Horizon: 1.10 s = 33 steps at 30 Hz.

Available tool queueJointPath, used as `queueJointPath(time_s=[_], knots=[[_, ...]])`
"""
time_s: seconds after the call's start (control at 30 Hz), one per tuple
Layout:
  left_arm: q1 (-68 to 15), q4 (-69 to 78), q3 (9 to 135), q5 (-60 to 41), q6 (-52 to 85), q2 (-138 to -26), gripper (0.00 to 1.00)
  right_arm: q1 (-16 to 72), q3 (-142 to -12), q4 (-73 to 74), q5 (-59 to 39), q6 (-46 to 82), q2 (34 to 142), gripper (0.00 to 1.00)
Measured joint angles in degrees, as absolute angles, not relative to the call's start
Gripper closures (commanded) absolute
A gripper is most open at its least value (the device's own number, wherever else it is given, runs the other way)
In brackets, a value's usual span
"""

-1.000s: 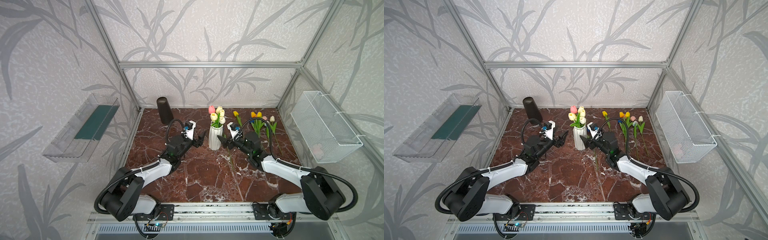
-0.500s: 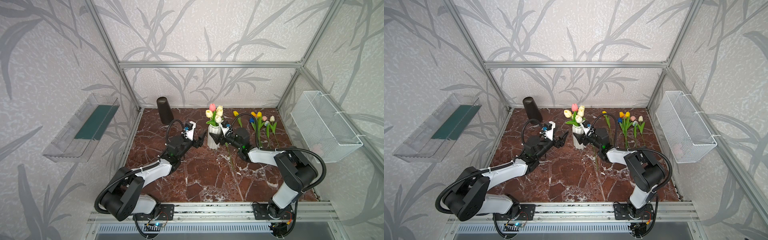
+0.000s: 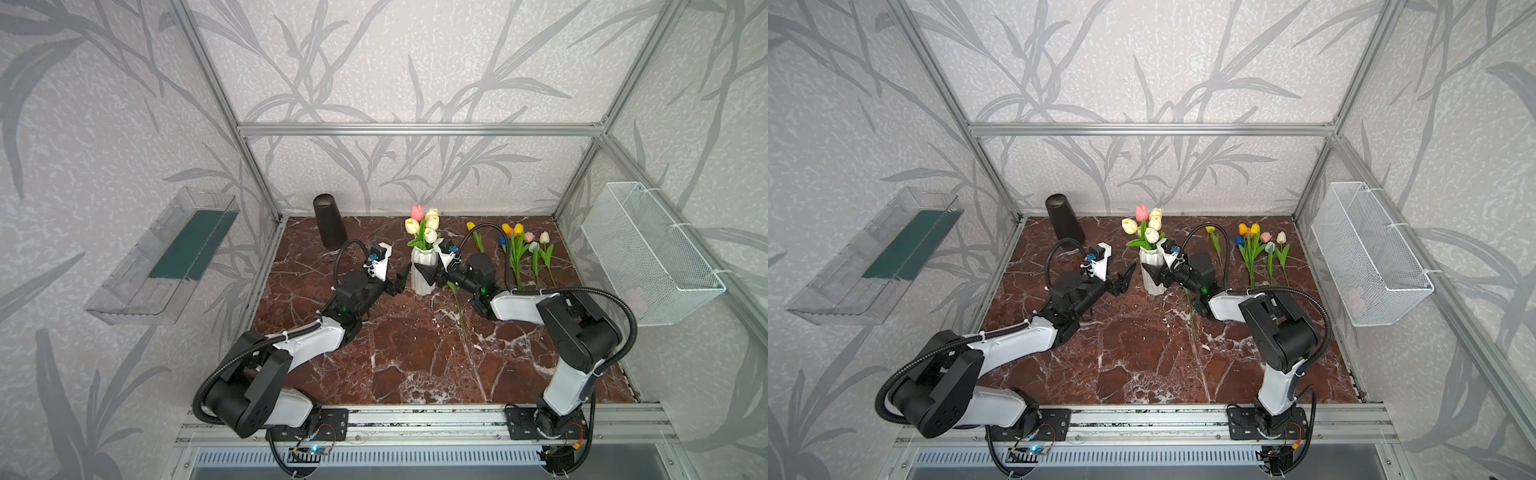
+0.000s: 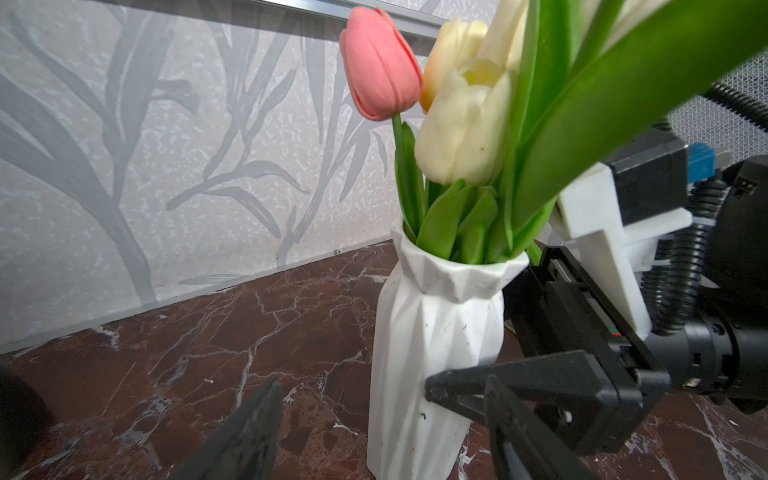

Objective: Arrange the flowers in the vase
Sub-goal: 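Push the vase neck back with the right gripper while the left gripper withdraws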

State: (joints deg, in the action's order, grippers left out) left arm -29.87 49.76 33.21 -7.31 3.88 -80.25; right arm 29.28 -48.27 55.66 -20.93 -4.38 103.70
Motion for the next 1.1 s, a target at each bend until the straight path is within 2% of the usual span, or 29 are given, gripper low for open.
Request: queueJointPath(time_s=[0.33,0.57,0.87,1.1], knots=[[-29.87,49.78,32.82,-5.37,2.52,-79.53,0.23,28.71,-56.84,53.19,-22.74,-4.10,109.34,0.63],[-29.04,48.75,32.08,-1.26,1.04,-77.52,0.20,24.21,-72.60,51.07,-25.10,-3.20,119.66,0.64],[-15.84,42.78,35.35,2.39,1.93,-77.10,0.12,17.93,-94.21,47.44,-26.30,-1.74,135.15,0.63],[-5.72,41.89,37.87,1.58,1.91,-80.73,0.07,17.02,-104.40,45.12,-26.94,-1.28,141.36,0.59]])
